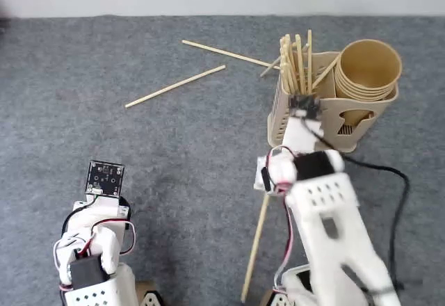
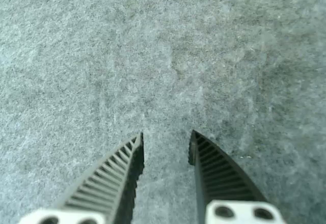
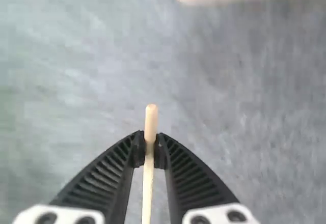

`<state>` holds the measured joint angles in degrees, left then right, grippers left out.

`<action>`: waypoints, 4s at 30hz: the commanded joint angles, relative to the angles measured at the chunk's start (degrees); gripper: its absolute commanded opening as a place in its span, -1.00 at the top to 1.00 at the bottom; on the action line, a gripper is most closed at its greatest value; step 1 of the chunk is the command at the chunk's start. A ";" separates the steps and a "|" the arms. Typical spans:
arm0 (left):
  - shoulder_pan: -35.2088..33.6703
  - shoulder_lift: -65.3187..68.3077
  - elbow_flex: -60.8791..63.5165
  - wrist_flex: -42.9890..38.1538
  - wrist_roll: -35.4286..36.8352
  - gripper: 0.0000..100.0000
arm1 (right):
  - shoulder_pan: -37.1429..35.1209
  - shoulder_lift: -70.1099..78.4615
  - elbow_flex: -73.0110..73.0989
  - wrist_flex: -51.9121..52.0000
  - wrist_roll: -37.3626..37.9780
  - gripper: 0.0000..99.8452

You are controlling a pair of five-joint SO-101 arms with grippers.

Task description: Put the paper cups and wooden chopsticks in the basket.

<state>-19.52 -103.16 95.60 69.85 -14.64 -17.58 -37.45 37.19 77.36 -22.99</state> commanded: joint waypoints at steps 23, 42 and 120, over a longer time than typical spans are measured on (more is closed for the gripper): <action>-0.26 -0.53 -0.22 -1.14 -0.53 0.71 | 14.73 -9.36 -43.43 -26.86 21.01 0.98; -0.26 -0.53 -0.22 -1.14 -0.53 0.71 | 16.48 -8.84 -9.58 -60.26 31.56 0.97; 14.86 122.64 -101.67 -1.93 -16.62 0.71 | 10.51 -49.98 44.92 -29.67 3.08 0.98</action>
<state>-4.22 10.86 5.58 65.80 -28.79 -6.68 -86.86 82.73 48.97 -19.47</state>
